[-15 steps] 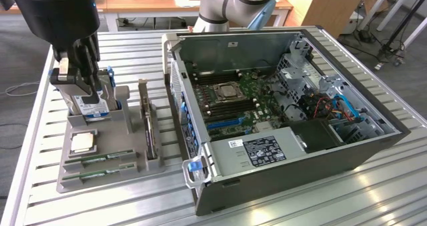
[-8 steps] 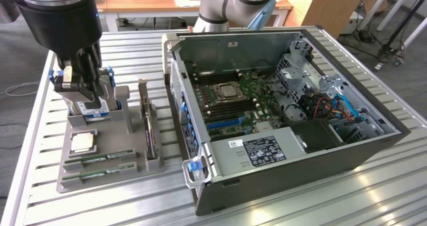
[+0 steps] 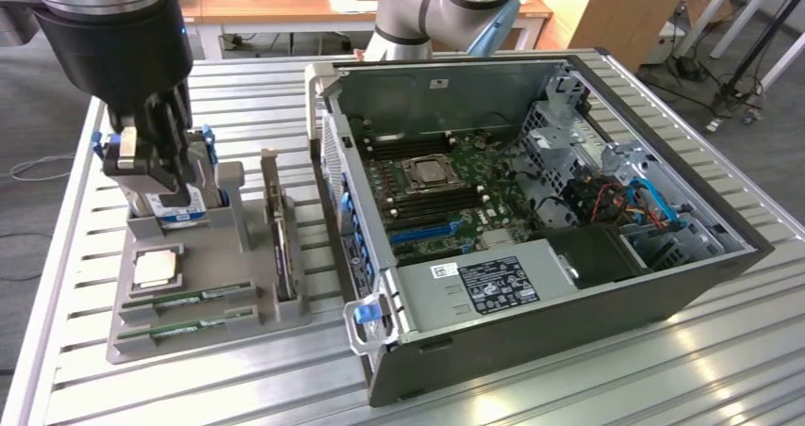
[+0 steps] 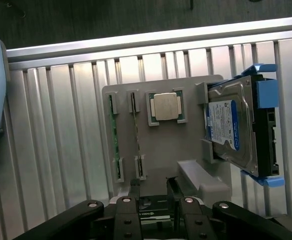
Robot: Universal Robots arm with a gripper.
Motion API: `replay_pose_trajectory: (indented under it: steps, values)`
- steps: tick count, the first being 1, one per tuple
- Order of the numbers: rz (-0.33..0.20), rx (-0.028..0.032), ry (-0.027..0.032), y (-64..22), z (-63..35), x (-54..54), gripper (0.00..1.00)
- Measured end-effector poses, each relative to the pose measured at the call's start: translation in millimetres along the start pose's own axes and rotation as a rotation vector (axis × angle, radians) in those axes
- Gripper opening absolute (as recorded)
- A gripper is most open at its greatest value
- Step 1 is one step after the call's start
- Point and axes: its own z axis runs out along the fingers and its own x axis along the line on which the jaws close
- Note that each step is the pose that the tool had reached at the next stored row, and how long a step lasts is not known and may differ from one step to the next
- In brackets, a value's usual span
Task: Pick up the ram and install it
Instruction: 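Pick up the ram and move it above insertion slot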
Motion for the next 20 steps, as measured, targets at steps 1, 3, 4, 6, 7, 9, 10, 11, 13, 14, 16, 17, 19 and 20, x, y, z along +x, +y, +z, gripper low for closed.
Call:
replay_pose_trajectory:
  steps: [1, 3, 4, 6, 7, 9, 10, 11, 13, 14, 16, 17, 19, 20]
  values:
    - [0.0, -0.0001, 0.0, -0.1, -0.1, 1.0, 0.36]
    - [0.0, -0.0001, 0.0002, -0.5, -0.2, 3.0, 0.36]
    - [0.0, -0.0001, 0.0001, -0.6, -0.1, 4.1, 0.36]
    - [0.0, -0.0001, 0.0001, -1.0, -0.1, 6.6, 0.36]
    - [0.0, -0.0001, 0.0001, -1.1, -0.1, 8.0, 0.36]
    - [0.0, -0.0001, 0.0001, -1.5, -0.2, 10.4, 0.36]
    - [0.0, -0.0001, 0.0002, -1.6, -0.2, 11.2, 0.36]
    - [0.0, -0.0002, 0.0002, -1.7, -0.2, 11.8, 0.36]
    - [0.0, -0.0001, 0.0, -1.6, 0.7, 12.0, 0.36]
    - [0.0, -0.0002, 0.0001, -1.7, 2.0, 12.1, 0.36]
    - [0.0, -0.0001, 0.0001, -1.8, 5.6, 12.3, 0.36]
    - [0.0, -0.0002, 0.0001, -1.8, 7.4, 12.3, 0.36]
    - [0.0, -0.0002, 0.0001, -1.9, 11.0, 12.3, 0.36]
    - [0.0, -0.0002, 0.0002, -1.9, 12.9, 12.4, 0.36]
